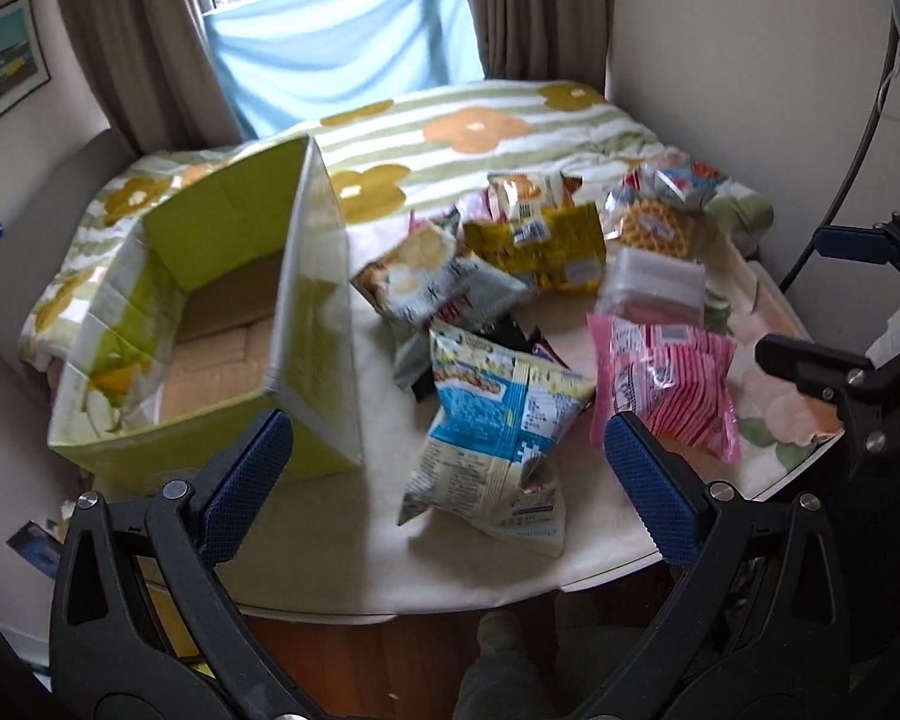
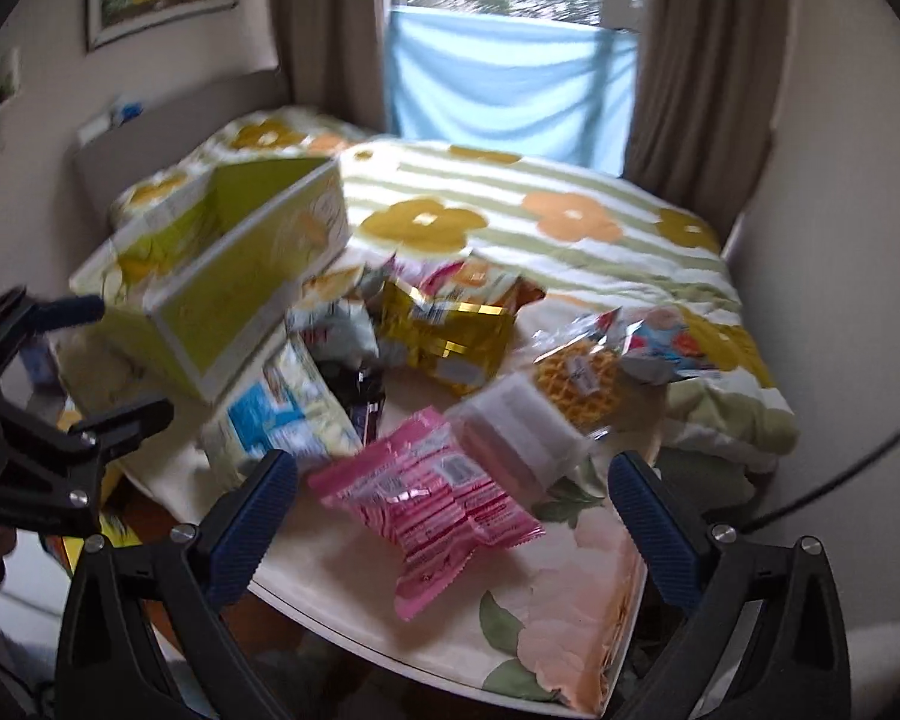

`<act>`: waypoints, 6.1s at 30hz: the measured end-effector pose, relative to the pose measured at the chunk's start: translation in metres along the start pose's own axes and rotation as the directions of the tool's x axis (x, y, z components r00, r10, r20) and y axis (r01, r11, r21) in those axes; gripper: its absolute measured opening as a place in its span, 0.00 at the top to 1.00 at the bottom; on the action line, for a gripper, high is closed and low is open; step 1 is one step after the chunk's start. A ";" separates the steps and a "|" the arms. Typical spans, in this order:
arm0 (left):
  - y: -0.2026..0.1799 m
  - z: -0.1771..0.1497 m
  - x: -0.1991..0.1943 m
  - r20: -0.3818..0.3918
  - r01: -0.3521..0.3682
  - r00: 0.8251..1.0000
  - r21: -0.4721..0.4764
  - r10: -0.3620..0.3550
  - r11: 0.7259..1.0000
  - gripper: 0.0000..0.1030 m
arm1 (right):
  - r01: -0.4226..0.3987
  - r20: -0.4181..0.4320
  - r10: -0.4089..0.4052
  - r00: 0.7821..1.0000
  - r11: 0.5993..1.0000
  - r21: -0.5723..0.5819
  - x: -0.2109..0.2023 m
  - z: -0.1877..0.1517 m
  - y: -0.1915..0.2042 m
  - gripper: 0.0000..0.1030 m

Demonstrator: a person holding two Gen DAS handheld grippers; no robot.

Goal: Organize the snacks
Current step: 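Grasp the blue-white chip bag with the left tool while the right tool grasps the pink striped bag, then carry the blue-white bag over the box and release it inside with the left tool, then lower the pink striped bag into the box and open the right tool, then grasp the potato chip bag with the left tool while the right tool grasps the white packet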

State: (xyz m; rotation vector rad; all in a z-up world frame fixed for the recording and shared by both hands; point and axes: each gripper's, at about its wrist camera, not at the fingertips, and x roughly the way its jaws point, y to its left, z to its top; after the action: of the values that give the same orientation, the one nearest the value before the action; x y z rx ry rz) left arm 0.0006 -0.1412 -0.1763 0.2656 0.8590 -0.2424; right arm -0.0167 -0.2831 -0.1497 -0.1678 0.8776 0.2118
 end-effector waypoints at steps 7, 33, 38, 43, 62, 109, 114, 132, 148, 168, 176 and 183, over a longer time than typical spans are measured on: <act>-0.013 -0.018 0.046 -0.066 -0.016 0.998 0.014 0.017 1.000 0.00 | -0.160 -0.118 0.148 0.982 0.983 -0.095 0.055 -0.020 -0.007 0.00; -0.029 -0.027 0.118 -0.138 0.031 0.990 0.093 -0.018 0.995 0.33 | -0.310 -0.219 0.250 0.943 0.898 -0.313 0.138 -0.027 0.001 0.11; -0.026 -0.027 0.115 -0.147 0.039 0.989 0.101 -0.023 0.994 0.49 | -0.316 -0.227 0.255 0.940 0.901 -0.298 0.142 -0.028 -0.001 0.11; -0.025 -0.026 0.110 -0.155 0.040 0.988 0.095 -0.025 0.995 0.49 | -0.328 -0.232 0.269 0.935 0.904 -0.273 0.137 -0.029 -0.006 0.19; -0.017 0.009 0.046 -0.073 -0.009 0.997 0.063 0.014 0.998 0.49 | -0.312 -0.128 0.298 0.946 0.943 -0.115 0.078 -0.007 -0.022 0.36; 0.279 0.070 0.124 -0.202 -0.010 0.979 -0.036 0.002 0.999 0.00 | -0.139 -0.098 0.157 0.983 0.976 0.167 0.160 0.250 0.159 0.36; 0.283 0.067 0.118 -0.205 -0.012 0.979 -0.037 0.004 0.999 0.00 | -0.155 -0.119 0.174 0.978 0.977 0.148 0.170 0.253 0.164 0.36; 0.291 0.066 0.100 -0.192 -0.027 0.981 -0.042 0.019 0.999 0.00 | -0.163 -0.129 0.177 0.976 0.981 0.108 0.197 0.264 0.181 0.00; 0.279 0.069 0.059 -0.118 0.009 0.993 -0.029 -0.012 1.000 0.00 | -0.110 -0.027 0.114 0.993 0.987 0.117 0.117 0.258 0.174 0.00; 0.160 0.110 0.015 -0.010 0.073 0.997 -0.021 -0.073 0.997 0.00 | 0.085 0.075 -0.104 0.992 0.970 0.226 0.006 0.170 0.028 0.00; 0.091 0.119 0.013 -0.013 0.029 0.999 -0.078 -0.030 0.997 0.00 | 0.050 0.069 -0.063 0.996 0.983 0.179 0.003 0.137 -0.026 0.00; 0.046 0.123 0.015 -0.013 -0.036 0.999 -0.177 0.034 0.984 0.00 | -0.002 0.054 -0.002 0.999 0.997 0.080 0.022 0.109 -0.058 0.00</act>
State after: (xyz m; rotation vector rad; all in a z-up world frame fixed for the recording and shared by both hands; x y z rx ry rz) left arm 0.1118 -0.1398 -0.1050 0.1161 0.8787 -0.1310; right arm 0.0923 -0.3110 -0.0950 -0.0870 0.8307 0.1802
